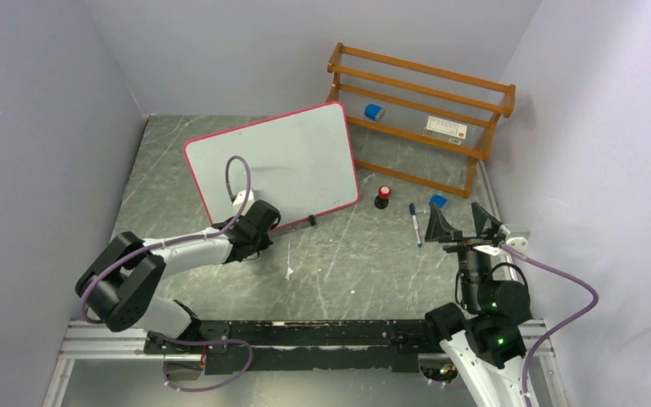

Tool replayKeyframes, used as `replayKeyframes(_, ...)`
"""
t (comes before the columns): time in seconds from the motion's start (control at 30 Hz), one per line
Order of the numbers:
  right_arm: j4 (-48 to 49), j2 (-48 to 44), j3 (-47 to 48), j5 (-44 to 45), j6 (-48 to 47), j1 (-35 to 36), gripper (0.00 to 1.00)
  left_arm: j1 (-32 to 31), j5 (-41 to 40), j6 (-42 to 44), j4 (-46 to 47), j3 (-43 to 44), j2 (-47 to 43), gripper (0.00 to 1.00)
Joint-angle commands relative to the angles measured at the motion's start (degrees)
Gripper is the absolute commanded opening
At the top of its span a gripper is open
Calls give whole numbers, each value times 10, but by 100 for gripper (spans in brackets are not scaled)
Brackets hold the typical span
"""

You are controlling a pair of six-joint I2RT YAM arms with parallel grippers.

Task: Write a sentence on the whiteboard
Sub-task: Move the whiteboard to the center of the board.

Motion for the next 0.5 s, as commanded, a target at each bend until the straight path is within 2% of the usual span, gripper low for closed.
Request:
replayKeyframes(0.0,3,-3,4,0,-2,4,100,-21,46,-2,32,38,35,5)
replayKeyframes(0.23,0,3,7,6,4,4,100,-46,35,-16,17,59,46,5)
replayKeyframes(0.47,-4,11,15,-1,9,3,100,-47,37,-27,9,37,1,20)
